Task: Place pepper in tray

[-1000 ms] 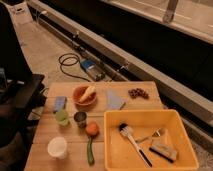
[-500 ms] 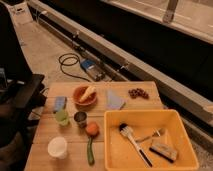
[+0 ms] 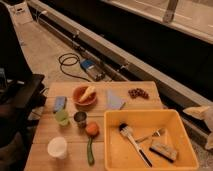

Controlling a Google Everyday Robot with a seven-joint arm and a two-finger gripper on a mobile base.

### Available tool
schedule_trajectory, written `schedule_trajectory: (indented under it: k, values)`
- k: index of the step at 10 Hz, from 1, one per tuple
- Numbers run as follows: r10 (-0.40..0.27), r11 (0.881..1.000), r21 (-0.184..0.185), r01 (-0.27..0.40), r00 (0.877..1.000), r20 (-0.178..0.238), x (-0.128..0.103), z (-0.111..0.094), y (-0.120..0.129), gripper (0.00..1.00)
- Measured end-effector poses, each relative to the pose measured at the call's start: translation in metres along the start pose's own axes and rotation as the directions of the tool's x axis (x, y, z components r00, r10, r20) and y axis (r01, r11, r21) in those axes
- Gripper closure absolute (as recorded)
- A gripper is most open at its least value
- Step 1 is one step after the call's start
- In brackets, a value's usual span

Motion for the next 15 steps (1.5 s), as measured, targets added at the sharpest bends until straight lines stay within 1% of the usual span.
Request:
schedule_trajectory:
  k: [2, 3, 5, 6, 7, 8, 9, 10, 11, 12, 13, 14, 15]
  values:
    - [0.001, 1.0, -0.002, -0.001, 1.0, -0.005, 0.001, 0.0, 0.0, 0.2]
    - [-0.011, 1.0, -0.006, 0.01, 0.999, -0.033, 0.003, -0.002, -0.002, 0.2]
    - [-0.088, 0.996, -0.009, 0.087, 0.994, -0.068, -0.004, -0.004, -0.026, 0.2]
    - [-0.154, 0.988, -0.011, 0.154, 0.985, -0.076, -0.018, 0.0, -0.047, 0.2]
    - [-0.196, 0.981, -0.01, 0.196, 0.978, -0.077, -0.031, 0.002, -0.058, 0.2]
    - [-0.236, 0.972, -0.009, 0.236, 0.969, -0.075, -0.047, 0.004, -0.068, 0.2]
    - [-0.292, 0.956, -0.001, 0.293, 0.954, -0.067, -0.072, 0.008, -0.084, 0.2]
    - [-0.356, 0.934, 0.012, 0.357, 0.933, -0.054, -0.101, 0.012, -0.1, 0.2]
    - [-0.401, 0.915, 0.024, 0.402, 0.915, -0.041, -0.122, 0.014, -0.109, 0.2]
    - [-0.447, 0.893, 0.045, 0.448, 0.894, -0.019, -0.146, 0.016, -0.118, 0.2]
    - [-0.482, 0.875, 0.067, 0.48, 0.876, 0.011, -0.168, 0.018, -0.125, 0.2]
    - [-0.492, 0.869, 0.074, 0.489, 0.871, 0.018, -0.174, 0.018, -0.128, 0.2]
    - [-0.49, 0.87, 0.072, 0.488, 0.871, 0.015, -0.172, 0.018, -0.127, 0.2]
